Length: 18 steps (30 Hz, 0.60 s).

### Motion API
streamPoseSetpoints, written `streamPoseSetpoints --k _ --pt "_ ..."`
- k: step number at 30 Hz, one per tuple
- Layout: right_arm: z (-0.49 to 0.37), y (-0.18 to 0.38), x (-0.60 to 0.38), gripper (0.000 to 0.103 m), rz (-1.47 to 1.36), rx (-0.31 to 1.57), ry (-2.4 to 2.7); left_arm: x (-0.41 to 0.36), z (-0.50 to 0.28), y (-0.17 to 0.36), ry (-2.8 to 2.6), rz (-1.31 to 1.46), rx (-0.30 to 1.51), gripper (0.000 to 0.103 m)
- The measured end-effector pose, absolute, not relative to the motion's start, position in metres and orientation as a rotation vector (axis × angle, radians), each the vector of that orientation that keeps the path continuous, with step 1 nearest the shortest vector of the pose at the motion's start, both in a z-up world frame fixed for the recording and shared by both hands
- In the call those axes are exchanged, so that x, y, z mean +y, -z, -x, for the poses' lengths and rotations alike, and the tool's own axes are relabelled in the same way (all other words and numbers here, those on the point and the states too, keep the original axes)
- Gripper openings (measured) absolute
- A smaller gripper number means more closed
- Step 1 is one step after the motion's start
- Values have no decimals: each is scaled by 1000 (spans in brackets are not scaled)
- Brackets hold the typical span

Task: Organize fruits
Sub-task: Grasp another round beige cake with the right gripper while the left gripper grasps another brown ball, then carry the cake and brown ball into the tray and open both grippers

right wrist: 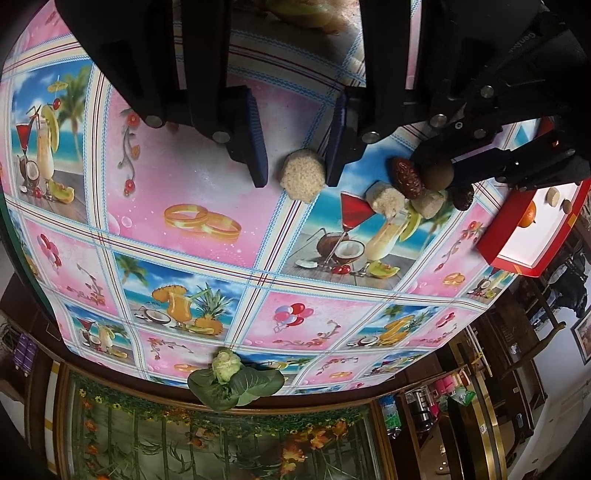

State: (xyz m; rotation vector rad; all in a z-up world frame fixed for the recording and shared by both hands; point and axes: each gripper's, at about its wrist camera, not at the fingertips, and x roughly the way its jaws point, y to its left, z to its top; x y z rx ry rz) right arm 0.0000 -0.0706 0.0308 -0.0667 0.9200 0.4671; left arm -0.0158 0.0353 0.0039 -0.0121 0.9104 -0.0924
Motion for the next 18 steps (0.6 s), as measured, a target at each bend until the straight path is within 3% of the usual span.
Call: streamPoseSetpoints --k 5,18 --pt "0 -31 -71 27 67 919 -454 37 17 -4 87 29 910 22" --pt "13 -41 -69 27 58 859 -477 64 66 -30 21 68 861 22"
